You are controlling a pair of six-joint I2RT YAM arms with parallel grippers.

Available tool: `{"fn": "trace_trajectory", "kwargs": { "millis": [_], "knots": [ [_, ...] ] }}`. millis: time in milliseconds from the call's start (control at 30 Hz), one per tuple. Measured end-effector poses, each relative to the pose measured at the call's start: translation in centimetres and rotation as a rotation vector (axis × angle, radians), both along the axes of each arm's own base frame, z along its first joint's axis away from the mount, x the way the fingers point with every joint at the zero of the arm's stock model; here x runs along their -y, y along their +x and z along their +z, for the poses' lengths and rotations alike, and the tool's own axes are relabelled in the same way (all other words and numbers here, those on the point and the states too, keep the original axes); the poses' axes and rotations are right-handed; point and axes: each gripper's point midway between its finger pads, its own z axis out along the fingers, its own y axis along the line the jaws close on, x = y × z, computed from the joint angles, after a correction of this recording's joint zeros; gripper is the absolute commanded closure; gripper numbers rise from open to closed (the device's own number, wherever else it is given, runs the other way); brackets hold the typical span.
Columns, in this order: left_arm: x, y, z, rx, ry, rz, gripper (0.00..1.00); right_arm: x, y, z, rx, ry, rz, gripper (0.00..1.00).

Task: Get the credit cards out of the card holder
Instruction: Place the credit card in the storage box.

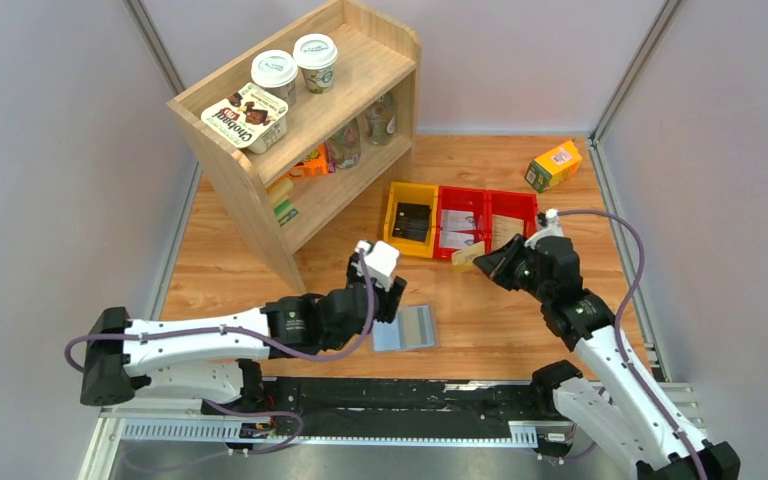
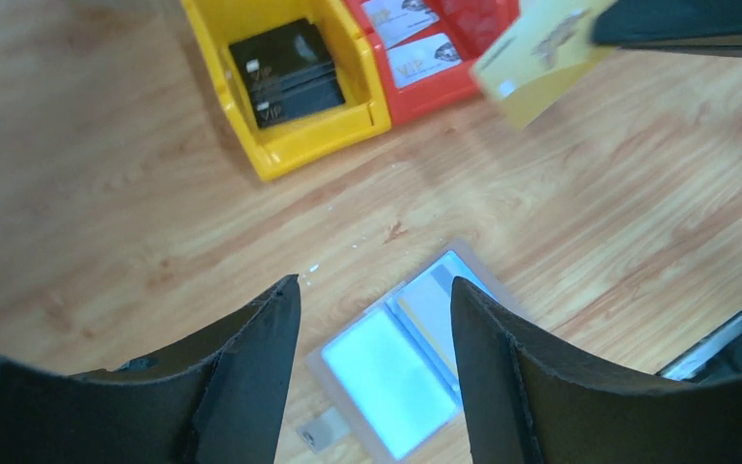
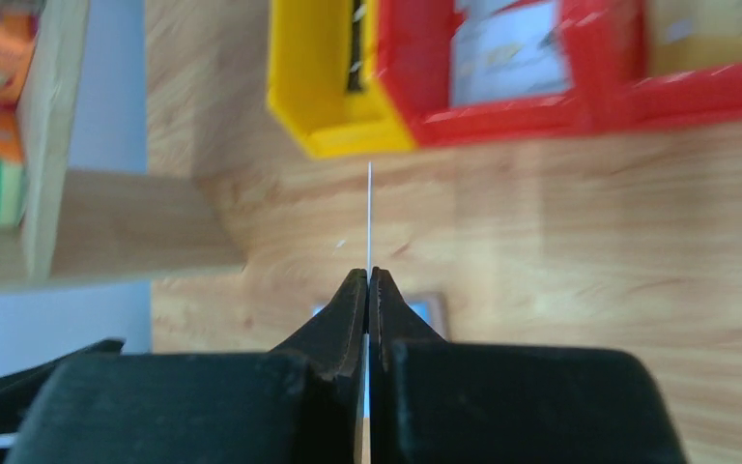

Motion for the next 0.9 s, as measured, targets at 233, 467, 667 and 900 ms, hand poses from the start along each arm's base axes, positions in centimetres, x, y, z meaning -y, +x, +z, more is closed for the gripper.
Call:
{"fn": "trace_trajectory", "kwargs": {
  "millis": [233,467,667,900],
  "knots": [
    [-2.3,0.4,-2.2,-0.249,-0.210,0.096,0.32,8.2,4.6,-1.6,-0.004,-0.146,-0.249,1.00],
    [-3.3,-0.1,-6.6,-0.429,-0.257,0.166,0.32,14.7,8.5,-4.3,-0.076,-0.222,-0.412,1.00],
    [-3.1,-0.3,-8.0,-0.495,-0.271,0.190,0.31,13.4,12.2,-6.5,-0.117,-0.182,-0.291,0.99],
    [-3.0,-0.4,-8.3,-0.512,-0.292,0.193,0.30,12.0,14.5,-8.0,-0.144,-0.125,-0.205,0.70]
  ]
}}
